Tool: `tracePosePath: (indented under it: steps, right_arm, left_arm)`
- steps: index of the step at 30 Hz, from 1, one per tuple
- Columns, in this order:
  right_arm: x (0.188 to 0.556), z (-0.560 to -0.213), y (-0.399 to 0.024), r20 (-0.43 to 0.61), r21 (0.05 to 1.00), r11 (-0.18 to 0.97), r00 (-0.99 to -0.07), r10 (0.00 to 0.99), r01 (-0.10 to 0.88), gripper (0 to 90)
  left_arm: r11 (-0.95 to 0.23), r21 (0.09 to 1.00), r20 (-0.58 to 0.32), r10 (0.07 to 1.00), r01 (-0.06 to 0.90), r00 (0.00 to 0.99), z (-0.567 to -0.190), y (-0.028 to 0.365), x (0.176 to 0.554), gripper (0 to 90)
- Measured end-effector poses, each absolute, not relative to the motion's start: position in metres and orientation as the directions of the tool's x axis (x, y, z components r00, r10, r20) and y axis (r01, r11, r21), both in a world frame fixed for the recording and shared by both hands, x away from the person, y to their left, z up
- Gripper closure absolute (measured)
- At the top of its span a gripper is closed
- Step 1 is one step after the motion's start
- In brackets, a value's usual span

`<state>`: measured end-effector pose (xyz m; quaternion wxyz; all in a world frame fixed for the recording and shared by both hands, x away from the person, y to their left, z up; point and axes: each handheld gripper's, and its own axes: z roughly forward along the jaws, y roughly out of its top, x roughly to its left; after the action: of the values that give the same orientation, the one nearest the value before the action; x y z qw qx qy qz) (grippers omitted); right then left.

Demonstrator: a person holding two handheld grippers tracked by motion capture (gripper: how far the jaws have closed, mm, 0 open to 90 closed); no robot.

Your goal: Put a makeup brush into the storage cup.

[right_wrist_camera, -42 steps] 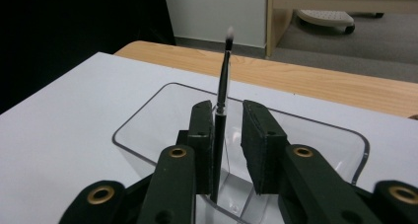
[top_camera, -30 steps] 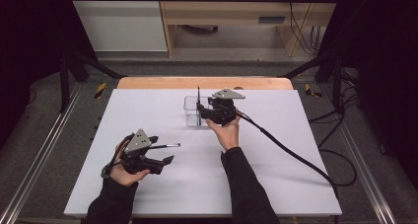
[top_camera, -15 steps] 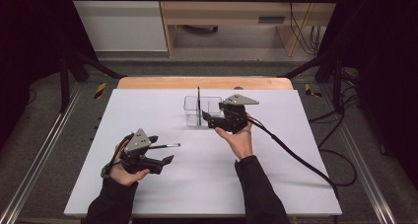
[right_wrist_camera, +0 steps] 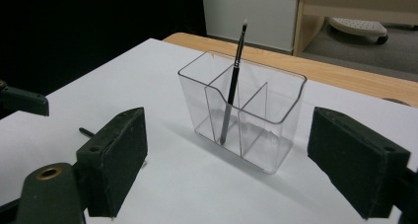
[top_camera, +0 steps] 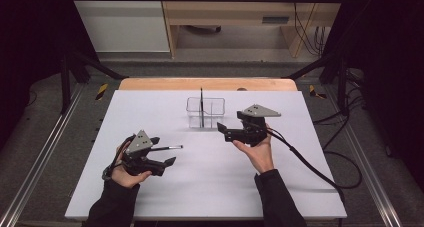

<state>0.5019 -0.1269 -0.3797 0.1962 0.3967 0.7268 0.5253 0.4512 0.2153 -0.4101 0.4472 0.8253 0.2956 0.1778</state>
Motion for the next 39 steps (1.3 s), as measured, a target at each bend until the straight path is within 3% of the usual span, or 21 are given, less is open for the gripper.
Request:
tracePosePath:
  steps: [23, 39]
  right_arm:
    - [0.458, -0.398, -0.186, 0.13, 0.918, 0.131, -0.596, 0.792, 0.375, 11.2]
    - [0.438, -0.406, -0.204, 0.124, 0.919, 0.137, -0.598, 0.791, 0.371, 10.4]
  left_arm:
    - [-0.401, 0.851, 0.009, 0.656, 0.338, 0.755, -0.407, 0.221, 0.455, 9.4]
    - [-0.394, 0.857, 0.012, 0.66, 0.333, 0.751, -0.397, 0.228, 0.464, 9.4]
